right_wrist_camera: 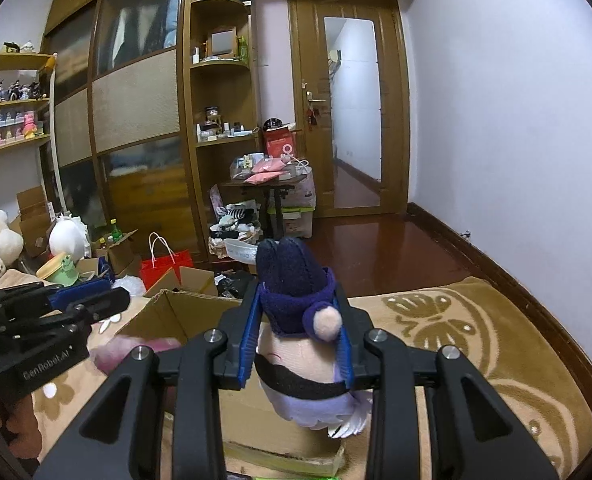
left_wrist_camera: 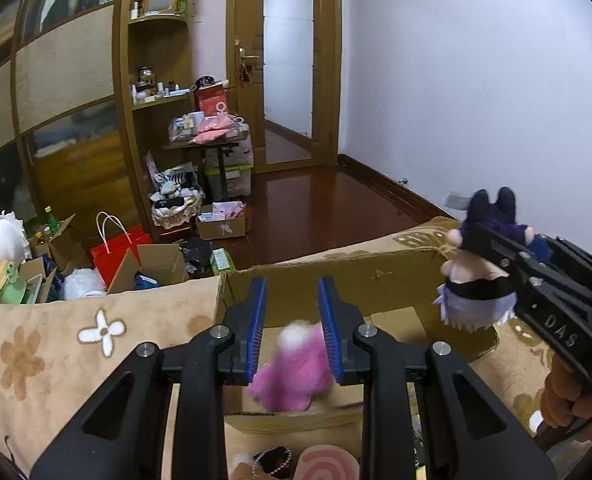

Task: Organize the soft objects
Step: 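Carry the pink bear with the left tool over the box while the right tool carries the doll, then open the left tool to drop the pink bear while the right tool drops the doll into the box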

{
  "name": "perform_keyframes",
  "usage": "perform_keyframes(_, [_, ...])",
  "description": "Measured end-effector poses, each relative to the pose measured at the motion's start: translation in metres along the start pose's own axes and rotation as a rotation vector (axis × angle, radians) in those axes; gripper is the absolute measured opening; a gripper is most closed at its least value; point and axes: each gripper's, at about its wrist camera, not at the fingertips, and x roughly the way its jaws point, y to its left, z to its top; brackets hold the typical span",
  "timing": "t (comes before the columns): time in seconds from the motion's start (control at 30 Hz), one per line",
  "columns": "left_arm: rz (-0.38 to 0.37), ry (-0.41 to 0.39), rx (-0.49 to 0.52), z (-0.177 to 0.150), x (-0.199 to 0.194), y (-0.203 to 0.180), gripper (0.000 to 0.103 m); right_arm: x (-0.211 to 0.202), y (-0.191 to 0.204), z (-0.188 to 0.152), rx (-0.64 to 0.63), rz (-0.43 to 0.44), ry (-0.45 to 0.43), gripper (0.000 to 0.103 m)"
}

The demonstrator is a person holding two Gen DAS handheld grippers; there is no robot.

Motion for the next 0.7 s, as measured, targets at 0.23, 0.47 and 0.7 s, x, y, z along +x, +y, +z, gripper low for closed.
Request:
perform_keyframes(0.23, [0.021,0.057,-0.042,-0.004,0.010,0.006,0.025,0.012,0.001,-0.006,0.007,0.032,0.047,0.035])
perform_keyframes(0.47, [0.053,0.126,-0.058,-0.014,0.015,0.017,0.028,0.024,-0.001,-0.017,0.026,0.071,0.107,0.037])
perform_keyframes(0.7, [0.077,0.134,-0.065,-0.018,0.005,0.023,0.056,0.021,0.005,-0.019,0.006,0.079,0.102,0.051])
